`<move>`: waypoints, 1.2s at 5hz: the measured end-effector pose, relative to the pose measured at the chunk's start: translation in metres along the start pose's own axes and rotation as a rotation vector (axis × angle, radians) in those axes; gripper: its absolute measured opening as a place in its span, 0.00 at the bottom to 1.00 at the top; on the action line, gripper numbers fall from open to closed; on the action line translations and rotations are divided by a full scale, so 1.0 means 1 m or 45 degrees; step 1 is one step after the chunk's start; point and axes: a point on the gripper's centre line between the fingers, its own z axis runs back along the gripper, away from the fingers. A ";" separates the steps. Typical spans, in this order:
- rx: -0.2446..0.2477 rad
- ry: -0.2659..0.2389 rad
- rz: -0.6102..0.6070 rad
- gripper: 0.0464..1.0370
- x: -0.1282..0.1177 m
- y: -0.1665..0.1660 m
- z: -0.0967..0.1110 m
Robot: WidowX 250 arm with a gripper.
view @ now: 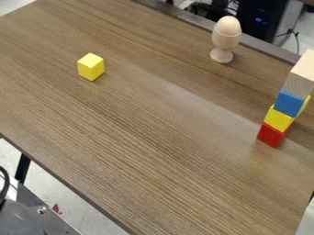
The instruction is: Pick the cylinder and place it ontop the box
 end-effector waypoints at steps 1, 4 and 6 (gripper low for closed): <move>-0.154 0.016 -0.319 0.51 -0.023 -0.049 0.038; -0.252 0.147 -0.837 0.51 -0.104 -0.112 0.060; -0.196 0.173 -0.966 0.51 -0.134 -0.127 0.029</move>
